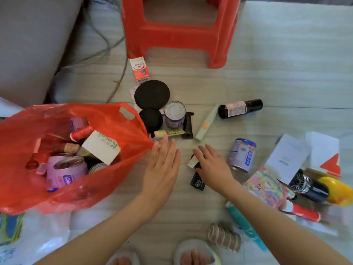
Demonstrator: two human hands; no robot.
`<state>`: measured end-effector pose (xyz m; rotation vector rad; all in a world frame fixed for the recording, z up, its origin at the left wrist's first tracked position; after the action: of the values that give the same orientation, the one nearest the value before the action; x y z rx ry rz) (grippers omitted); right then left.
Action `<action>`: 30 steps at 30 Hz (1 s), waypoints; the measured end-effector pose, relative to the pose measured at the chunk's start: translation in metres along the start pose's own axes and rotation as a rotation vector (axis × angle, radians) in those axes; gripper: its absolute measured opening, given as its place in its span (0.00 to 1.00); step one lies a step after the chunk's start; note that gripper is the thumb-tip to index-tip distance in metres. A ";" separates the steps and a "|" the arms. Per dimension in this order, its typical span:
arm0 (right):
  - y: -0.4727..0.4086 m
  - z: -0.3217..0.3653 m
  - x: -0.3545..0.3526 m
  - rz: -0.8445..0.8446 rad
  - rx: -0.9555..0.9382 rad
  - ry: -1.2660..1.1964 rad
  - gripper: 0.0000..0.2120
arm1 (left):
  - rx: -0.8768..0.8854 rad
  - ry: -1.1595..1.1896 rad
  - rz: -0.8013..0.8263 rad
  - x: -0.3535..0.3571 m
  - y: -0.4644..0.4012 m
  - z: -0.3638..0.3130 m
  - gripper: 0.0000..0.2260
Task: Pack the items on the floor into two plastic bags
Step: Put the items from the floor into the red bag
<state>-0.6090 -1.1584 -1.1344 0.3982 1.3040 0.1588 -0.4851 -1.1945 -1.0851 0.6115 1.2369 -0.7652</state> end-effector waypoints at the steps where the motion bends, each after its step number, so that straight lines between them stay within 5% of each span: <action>1: -0.005 -0.002 0.005 0.010 -0.016 0.023 0.31 | 0.019 -0.003 0.030 0.010 -0.002 -0.004 0.21; 6: -0.024 -0.004 0.022 0.010 -0.077 0.104 0.28 | -0.068 -0.049 0.104 0.043 -0.033 0.008 0.24; 10: -0.025 -0.007 0.027 -0.047 -0.027 0.183 0.25 | -0.156 -0.012 0.335 0.076 -0.050 0.019 0.27; 17: -0.014 -0.019 0.037 -0.029 0.140 0.021 0.19 | -0.145 0.031 0.100 0.079 -0.056 0.021 0.17; 23: -0.012 -0.028 0.046 0.132 0.277 -0.224 0.25 | -0.203 0.070 0.130 0.096 -0.046 0.024 0.18; 30: 0.006 -0.041 0.054 0.092 0.507 -0.461 0.26 | -0.218 0.179 0.048 0.099 -0.006 0.023 0.25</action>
<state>-0.6329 -1.1266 -1.1896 0.8724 0.8564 -0.1862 -0.4619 -1.2340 -1.1761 0.5366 1.4434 -0.5346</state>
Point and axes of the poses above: each hand's wrist, its own y-axis away from the middle knuckle, its own x-axis out of the palm, z = x × y, the point moved 6 cm from there along -y, towards the middle knuckle, and after that the axes turned 2 degrees about -y, right-handed, at the moved point
